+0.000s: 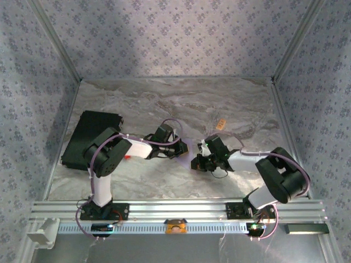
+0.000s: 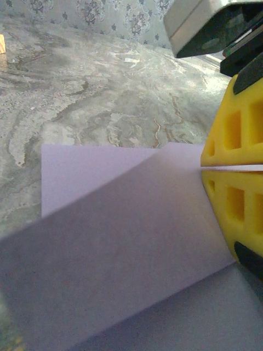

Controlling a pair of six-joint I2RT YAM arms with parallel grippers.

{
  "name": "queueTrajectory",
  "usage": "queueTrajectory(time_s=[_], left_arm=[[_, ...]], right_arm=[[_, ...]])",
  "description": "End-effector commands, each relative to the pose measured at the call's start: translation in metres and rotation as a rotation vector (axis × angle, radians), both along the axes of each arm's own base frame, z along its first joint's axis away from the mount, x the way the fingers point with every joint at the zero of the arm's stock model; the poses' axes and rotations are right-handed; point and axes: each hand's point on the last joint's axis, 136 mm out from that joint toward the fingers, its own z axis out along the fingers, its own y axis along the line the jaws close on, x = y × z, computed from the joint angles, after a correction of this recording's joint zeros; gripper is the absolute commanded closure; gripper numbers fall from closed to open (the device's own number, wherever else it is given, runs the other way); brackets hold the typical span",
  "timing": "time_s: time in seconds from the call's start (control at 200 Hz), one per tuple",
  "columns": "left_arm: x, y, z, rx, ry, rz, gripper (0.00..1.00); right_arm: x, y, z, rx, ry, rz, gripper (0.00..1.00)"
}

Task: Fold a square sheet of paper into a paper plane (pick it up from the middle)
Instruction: Fourth fold the wing at the center of the table.

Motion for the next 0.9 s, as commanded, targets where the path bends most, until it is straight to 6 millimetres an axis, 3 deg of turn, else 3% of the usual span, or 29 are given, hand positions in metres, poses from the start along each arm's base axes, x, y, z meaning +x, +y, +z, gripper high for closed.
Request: queueTrajectory(time_s=[0.0, 0.255, 0.415, 0.515, 0.7, 0.894], left_arm=[[-0.007, 0.026, -0.042, 0.122, 0.073, 0.042, 0.9], [-0.008, 0.026, -0.043, 0.119, 0.074, 0.04, 0.9], [-0.007, 0.025, -0.043, 0.115, 0.075, 0.042, 0.9], [-0.008, 0.024, -0.041, 0.109, 0.076, 0.037, 0.9], [-0.009, 0.022, -0.043, 0.106, 0.079, 0.034, 0.9], [-0.008, 0.019, -0.041, 0.094, 0.076, 0.033, 0.9]], right_arm=[[-0.029, -0.021, -0.016, -0.072, 0.092, -0.014, 0.94], [-0.054, -0.039, -0.022, -0.079, 0.108, -0.053, 0.94], [-0.058, -0.045, -0.021, -0.104, 0.111, -0.064, 0.94], [-0.047, -0.041, -0.004, -0.086, 0.065, -0.07, 0.93], [-0.009, -0.03, 0.04, -0.034, -0.043, -0.067, 0.93], [0.017, -0.007, 0.044, 0.002, -0.016, -0.063, 0.95]])
